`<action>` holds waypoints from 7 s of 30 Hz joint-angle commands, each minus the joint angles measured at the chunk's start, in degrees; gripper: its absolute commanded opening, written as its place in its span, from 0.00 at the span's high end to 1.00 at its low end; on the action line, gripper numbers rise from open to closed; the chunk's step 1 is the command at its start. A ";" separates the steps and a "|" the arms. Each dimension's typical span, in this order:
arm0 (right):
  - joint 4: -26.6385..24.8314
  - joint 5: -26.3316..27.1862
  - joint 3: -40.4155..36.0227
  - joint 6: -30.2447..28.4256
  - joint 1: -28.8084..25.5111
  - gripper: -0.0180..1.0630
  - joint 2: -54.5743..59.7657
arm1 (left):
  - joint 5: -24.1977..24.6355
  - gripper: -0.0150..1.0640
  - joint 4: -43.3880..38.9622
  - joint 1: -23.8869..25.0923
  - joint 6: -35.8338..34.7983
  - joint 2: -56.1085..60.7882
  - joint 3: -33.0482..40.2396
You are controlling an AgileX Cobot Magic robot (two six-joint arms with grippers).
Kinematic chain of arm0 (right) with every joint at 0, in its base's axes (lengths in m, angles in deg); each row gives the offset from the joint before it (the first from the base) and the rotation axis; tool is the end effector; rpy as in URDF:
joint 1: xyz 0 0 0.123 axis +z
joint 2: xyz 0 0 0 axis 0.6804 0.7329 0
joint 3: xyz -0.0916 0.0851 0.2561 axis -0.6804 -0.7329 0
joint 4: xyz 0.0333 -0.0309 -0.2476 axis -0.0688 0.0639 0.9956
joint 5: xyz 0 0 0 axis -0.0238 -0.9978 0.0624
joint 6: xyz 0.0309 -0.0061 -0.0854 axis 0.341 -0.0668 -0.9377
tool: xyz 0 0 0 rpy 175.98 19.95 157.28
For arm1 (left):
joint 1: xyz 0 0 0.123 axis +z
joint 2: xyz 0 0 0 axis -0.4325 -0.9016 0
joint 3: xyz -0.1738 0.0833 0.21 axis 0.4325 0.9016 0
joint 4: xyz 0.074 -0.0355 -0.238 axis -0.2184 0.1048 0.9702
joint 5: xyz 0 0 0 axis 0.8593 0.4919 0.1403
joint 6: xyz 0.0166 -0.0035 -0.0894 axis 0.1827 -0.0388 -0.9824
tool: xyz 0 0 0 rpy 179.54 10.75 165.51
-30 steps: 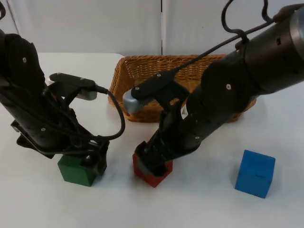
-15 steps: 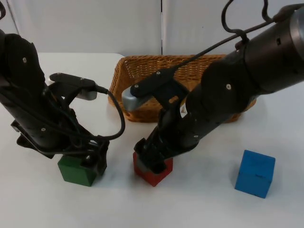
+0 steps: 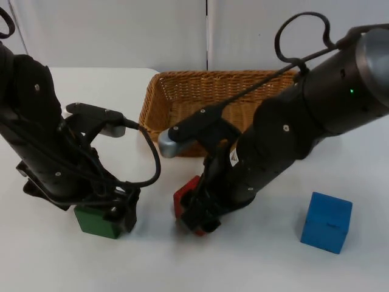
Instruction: Pick up one cube with each hand and place exactly two cubes into the same basket, leaving the remaining cube outside.
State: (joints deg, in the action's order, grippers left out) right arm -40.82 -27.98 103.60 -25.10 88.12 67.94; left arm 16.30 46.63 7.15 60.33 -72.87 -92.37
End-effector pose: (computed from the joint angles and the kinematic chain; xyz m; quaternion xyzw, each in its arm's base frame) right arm 0.2929 0.2951 0.0807 -0.4077 0.8779 0.0858 0.2358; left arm 0.3029 -0.1079 0.0837 0.1934 0.9737 -0.0489 0.1096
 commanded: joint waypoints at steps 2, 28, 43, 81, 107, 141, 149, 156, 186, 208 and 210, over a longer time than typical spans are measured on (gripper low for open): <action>0.15 0.82 0.26 0.00 0.09 0.55 -0.24 | -0.49 0.04 0.32 -0.32 -0.37 -0.04 -0.23; 0.39 -12.33 0.26 0.44 0.09 0.98 -22.22 | 9.82 0.99 0.31 -0.32 -1.31 13.80 -0.23; 0.28 -17.31 0.26 0.44 0.09 0.98 -36.71 | 17.93 0.99 0.08 -0.32 -2.07 37.60 -0.23; 0.41 -15.69 0.26 0.44 -2.30 0.98 -38.42 | 17.89 0.99 0.30 -0.32 -1.07 42.77 -0.03; 0.41 -11.25 0.26 0.99 -16.27 0.98 -37.24 | 12.38 0.99 9.95 -0.32 7.73 23.22 -14.50; -0.09 -14.77 24.92 2.98 -22.79 0.98 1.36 | 5.63 0.99 32.49 -0.32 36.57 -8.56 -34.22; -0.09 -12.14 24.92 3.12 -22.79 0.98 4.05 | 4.28 0.99 37.81 -0.32 41.97 -12.60 -34.94; -0.09 -11.41 24.92 3.12 -22.79 0.98 6.46 | 4.29 0.99 39.25 -0.32 44.76 -15.79 -35.07; 0.14 -12.41 24.92 3.12 -22.79 0.29 4.60 | 7.55 0.32 40.39 -0.32 44.59 -14.84 -35.07; 0.36 -23.19 24.92 2.55 -22.79 0.29 -19.73 | 13.51 0.32 38.63 -0.32 42.57 5.86 -34.91; 0.36 -23.93 24.92 2.55 -22.79 0.29 -20.67 | 13.65 0.32 38.63 -0.32 42.39 6.85 -34.91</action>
State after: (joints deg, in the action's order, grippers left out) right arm -40.63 -50.61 128.09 -22.20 65.51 48.83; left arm 29.35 85.47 7.15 103.56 -67.41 -127.04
